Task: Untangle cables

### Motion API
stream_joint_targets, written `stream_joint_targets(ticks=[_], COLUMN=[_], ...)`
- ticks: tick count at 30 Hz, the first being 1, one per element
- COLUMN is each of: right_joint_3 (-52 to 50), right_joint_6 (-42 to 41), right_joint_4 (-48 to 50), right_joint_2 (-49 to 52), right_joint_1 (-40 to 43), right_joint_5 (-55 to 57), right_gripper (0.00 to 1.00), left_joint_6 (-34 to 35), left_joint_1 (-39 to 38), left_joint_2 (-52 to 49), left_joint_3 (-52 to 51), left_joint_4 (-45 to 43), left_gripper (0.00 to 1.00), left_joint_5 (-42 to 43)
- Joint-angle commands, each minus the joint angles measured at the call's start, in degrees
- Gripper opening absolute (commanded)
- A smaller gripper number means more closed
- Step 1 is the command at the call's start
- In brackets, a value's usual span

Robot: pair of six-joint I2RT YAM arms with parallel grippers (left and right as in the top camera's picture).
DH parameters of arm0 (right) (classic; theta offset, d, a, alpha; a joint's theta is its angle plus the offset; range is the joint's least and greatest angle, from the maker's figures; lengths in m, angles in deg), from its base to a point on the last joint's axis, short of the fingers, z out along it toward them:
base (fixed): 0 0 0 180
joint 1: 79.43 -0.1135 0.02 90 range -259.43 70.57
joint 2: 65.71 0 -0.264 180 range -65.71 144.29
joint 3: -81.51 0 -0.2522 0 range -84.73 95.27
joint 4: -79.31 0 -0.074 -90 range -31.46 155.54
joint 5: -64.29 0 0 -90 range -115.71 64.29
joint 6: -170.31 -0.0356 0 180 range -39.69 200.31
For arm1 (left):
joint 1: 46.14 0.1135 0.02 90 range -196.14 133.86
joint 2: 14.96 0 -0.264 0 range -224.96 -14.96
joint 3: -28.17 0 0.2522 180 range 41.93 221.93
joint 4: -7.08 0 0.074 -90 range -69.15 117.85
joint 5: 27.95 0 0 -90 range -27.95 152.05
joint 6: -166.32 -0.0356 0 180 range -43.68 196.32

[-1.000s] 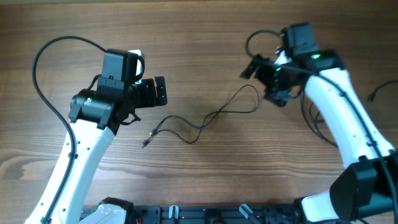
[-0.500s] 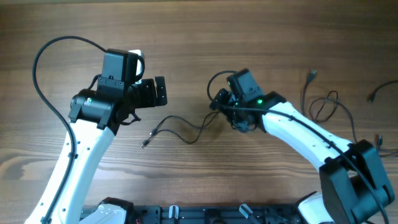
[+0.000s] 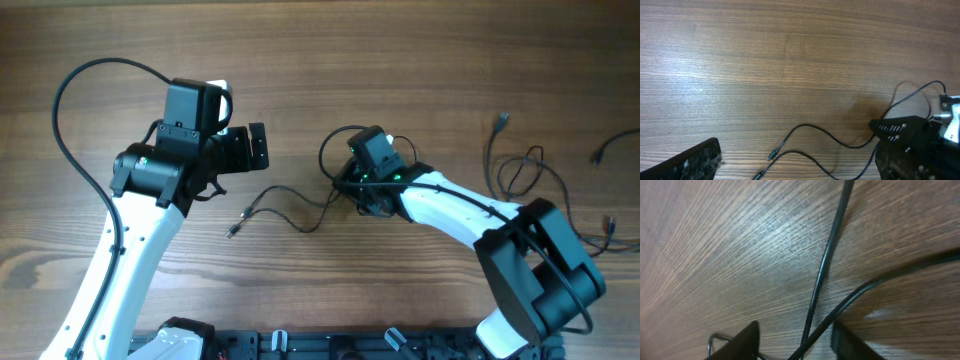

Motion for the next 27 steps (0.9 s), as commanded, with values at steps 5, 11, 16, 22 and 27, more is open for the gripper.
stream_joint_targets(ticks=[5,11,16,22,27], right_joint_3=[-1.0,6.9,18.9,23.7,23.7], right_joint_6=[-0.7,13.6,13.9,12.7,15.2], right_joint_4=[4.3,7.5,7.5,6.2,1.0], right_joint_2=[4.3,-0.9,-8.3,-10.3,-10.0], right_joint_1=[-1.9,9.9,25.4,43.7,51.0], right_joint_5=[7.8,10.7,10.8,11.2,18.8], right_gripper=[0.05,0.04,0.04,0.04,0.04], left_joint_6=[0.3,0.3,0.3,0.3,0.3], left_joint_1=[0.3,0.3,0.3,0.3,0.3], left_joint_2=[-0.1,-0.1,-0.1,-0.1,-0.1], left_joint_3=[-0.2,-0.2,-0.2,-0.2,-0.2], left_joint_4=[-0.2,-0.2,-0.2,-0.2,-0.2], left_gripper=[1.0,1.0,1.0,1.0,1.0], left_joint_5=[-0.5,-0.5,-0.5,-0.5,-0.5])
